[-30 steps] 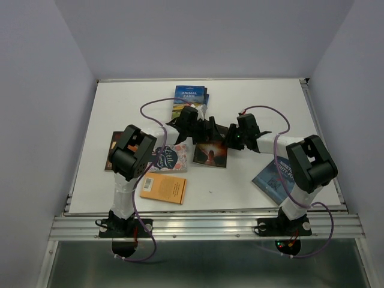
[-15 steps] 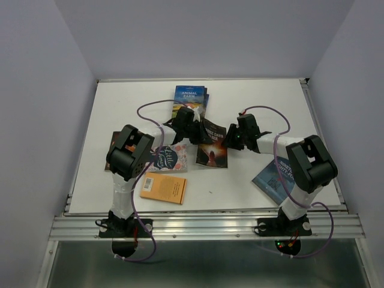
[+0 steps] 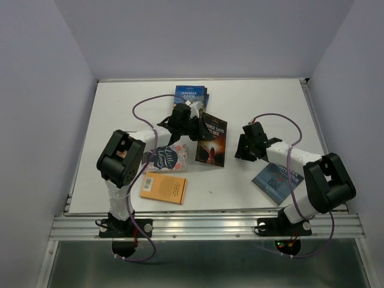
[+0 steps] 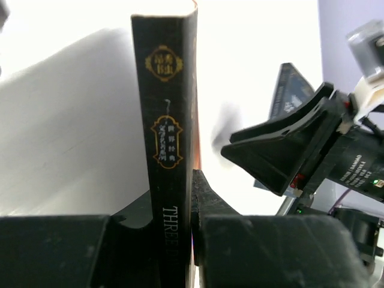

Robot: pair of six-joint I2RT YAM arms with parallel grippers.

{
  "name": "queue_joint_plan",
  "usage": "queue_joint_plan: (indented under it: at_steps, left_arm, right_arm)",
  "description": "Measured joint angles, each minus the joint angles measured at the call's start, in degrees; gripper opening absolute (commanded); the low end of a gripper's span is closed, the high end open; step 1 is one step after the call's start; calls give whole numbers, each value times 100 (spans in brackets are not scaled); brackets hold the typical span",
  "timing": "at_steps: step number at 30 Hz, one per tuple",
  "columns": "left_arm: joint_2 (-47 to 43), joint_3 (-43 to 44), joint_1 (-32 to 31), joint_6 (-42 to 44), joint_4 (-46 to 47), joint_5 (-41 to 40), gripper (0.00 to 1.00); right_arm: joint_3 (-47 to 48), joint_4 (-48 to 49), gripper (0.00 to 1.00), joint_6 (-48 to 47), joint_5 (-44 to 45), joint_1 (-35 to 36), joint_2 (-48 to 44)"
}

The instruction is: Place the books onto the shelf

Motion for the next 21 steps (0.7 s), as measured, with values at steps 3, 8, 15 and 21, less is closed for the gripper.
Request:
queue_joint_plan:
  at_steps: [3, 8, 15, 21]
  left_arm:
    - [-201, 160, 4, 177, -55, 44, 0]
    - [-442, 811, 92, 713, -503, 61, 0]
    - [-400, 2361, 892, 1279, -1067, 341, 0]
    - [977, 4205, 1672, 1705, -1331, 981, 0]
  right_arm:
    - [-22, -553, 46, -24, 457, 0, -579]
    - [-20, -800, 47, -70, 1163, 0, -1519]
    - [-15, -938, 48, -109, 1609, -7, -1596]
    - [101, -1027, 49, -122, 1635, -7, -1034]
